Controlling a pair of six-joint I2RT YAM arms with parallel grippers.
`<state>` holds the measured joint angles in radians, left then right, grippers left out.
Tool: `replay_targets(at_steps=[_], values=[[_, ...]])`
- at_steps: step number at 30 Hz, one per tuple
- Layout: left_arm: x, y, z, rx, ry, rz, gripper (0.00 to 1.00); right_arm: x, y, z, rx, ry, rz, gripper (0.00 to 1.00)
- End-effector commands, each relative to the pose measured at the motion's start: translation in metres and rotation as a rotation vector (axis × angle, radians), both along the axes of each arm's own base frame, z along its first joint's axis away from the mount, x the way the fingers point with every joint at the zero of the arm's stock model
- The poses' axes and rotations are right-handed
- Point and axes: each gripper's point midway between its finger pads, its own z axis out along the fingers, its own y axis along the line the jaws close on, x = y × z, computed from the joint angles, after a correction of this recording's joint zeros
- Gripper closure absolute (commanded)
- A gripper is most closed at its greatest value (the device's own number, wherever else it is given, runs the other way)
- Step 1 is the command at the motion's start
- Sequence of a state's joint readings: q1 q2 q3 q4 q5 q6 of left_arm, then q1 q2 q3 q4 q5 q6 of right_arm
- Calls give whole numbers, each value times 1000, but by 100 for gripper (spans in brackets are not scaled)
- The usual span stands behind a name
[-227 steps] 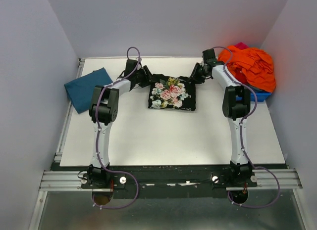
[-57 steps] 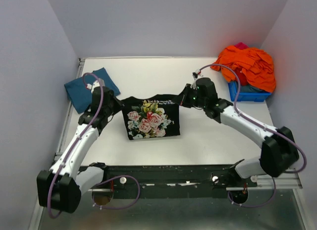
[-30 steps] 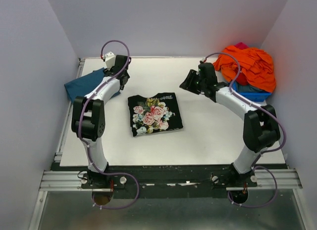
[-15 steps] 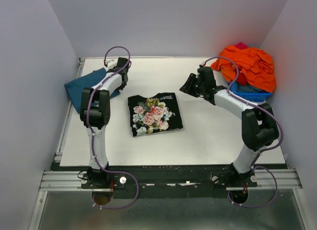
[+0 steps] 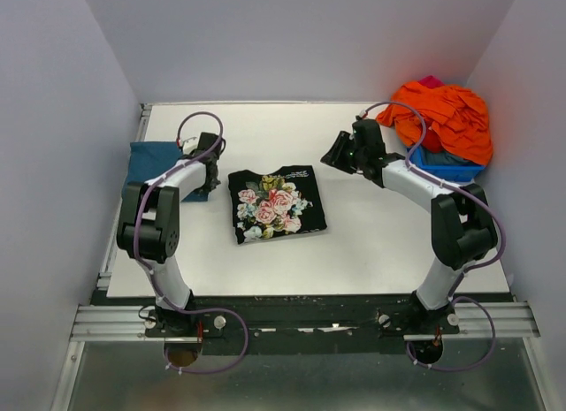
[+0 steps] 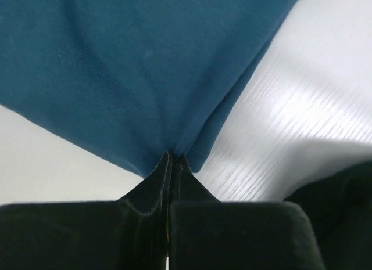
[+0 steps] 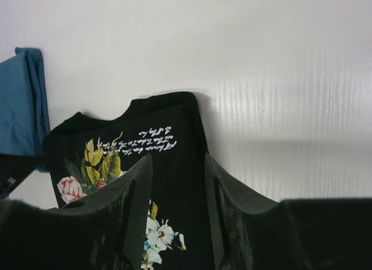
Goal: Fold and stack the t-shirts
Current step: Put the neatly folded tshirt into the corner of the board with both arms
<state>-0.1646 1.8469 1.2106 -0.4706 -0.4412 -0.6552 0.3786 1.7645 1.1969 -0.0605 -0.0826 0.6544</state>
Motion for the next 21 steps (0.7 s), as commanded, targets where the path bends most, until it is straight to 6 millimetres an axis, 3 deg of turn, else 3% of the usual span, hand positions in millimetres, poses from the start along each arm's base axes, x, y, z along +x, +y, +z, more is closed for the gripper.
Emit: replay_targets(at_steps=[1, 6, 10, 16, 21], values=[[-35, -23, -1, -81, -26, -29, 100, 3, 1, -7, -5, -1, -4, 51], [-74, -47, -4, -163, -32, -64, 100, 3, 1, -12, -9, 9, -8, 51], [-90, -57, 6, -206, -74, -76, 100, 3, 4, -19, -6, 25, 5, 44], [-75, -74, 24, -261, -132, -118, 100, 2, 20, -37, 32, 78, 80, 37], [-63, -85, 24, -278, -137, -159, 100, -2, 33, -55, 63, 139, 143, 33]])
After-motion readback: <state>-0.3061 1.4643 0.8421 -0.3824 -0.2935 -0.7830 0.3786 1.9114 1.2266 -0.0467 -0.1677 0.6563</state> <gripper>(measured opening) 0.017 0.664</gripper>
